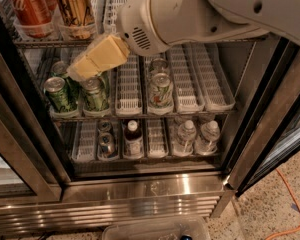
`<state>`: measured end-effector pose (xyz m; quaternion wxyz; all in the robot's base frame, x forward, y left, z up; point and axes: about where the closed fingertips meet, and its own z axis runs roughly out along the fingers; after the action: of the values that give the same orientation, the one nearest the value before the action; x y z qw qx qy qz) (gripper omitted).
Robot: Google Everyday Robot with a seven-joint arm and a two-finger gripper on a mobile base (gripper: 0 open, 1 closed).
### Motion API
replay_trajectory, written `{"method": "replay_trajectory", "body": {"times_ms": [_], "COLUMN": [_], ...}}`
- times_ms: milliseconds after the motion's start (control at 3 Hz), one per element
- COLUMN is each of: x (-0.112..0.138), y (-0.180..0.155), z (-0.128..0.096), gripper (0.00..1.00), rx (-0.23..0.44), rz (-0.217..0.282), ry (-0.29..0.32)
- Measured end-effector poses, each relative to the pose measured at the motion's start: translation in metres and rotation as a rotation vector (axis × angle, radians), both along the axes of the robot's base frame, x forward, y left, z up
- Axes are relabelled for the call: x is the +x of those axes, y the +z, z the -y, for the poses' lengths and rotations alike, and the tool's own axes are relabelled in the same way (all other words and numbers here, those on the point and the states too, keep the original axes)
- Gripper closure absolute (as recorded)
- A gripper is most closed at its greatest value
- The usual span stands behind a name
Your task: Pick orange can from middle shelf of fridge
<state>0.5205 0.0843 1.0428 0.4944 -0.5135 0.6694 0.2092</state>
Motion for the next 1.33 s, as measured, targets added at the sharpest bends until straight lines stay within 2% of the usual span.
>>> {"method": "replay_trajectory", "body": {"times_ms": [1333], "x": [0.043], "y": [0.006], "z": [-0.038], "gripper": [0.0], "rx": [0.109], "rz": [0.028], "ry": [0.059]}}
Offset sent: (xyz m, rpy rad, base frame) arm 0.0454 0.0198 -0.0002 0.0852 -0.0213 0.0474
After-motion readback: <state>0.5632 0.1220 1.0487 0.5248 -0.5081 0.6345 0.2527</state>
